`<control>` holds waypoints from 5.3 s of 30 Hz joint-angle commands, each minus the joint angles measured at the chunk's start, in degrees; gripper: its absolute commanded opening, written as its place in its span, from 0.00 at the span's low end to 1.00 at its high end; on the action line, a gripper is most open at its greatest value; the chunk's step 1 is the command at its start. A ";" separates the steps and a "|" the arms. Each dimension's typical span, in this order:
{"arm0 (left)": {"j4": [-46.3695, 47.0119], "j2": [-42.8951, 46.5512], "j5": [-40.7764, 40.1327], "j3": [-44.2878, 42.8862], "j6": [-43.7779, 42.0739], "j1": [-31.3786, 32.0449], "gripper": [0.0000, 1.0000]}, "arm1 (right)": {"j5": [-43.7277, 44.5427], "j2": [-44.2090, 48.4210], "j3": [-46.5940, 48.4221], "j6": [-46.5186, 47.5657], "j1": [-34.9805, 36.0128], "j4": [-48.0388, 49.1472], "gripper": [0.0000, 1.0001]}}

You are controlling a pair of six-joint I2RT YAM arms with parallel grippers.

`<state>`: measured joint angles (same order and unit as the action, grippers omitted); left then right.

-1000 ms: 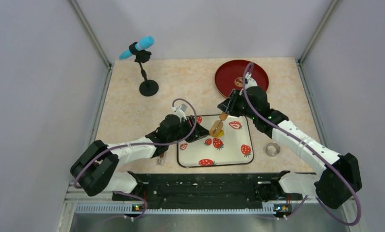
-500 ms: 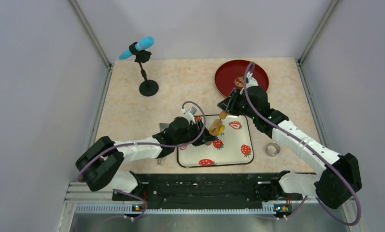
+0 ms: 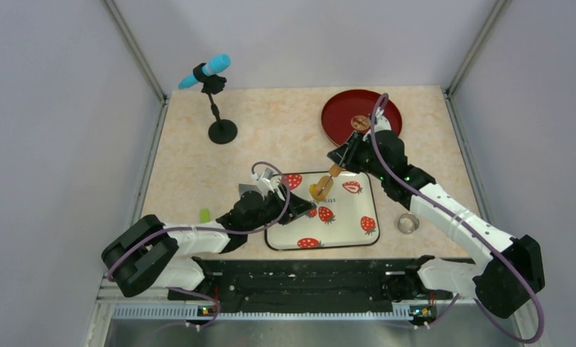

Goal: Roll out the dumpling wrappers from the dough

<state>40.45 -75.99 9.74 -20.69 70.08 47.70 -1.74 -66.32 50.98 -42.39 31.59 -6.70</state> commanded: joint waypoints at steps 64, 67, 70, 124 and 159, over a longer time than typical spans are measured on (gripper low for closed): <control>1.42 0.56 -0.26 -1.15 2.00 -1.65 0.50 | -0.93 7.26 -2.42 1.91 -0.66 10.36 0.00; -15.84 10.99 -5.06 -3.07 -5.96 -1.68 0.58 | -2.98 7.37 -1.16 5.95 -0.62 8.17 0.00; -27.04 18.36 -7.82 -8.52 -16.39 -1.69 0.63 | -5.20 6.82 0.33 9.84 -0.65 5.02 0.00; -61.64 10.92 -37.77 -35.21 -52.00 11.61 0.00 | -22.40 7.45 1.50 -11.29 -8.52 -9.60 0.99; -65.83 7.09 -56.26 -39.16 -61.65 21.12 0.00 | -40.99 -10.68 3.06 -19.01 -0.63 4.50 0.63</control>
<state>-27.57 -69.80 -44.25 -57.12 8.84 68.40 -40.80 -76.38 51.11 -63.11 30.00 -1.50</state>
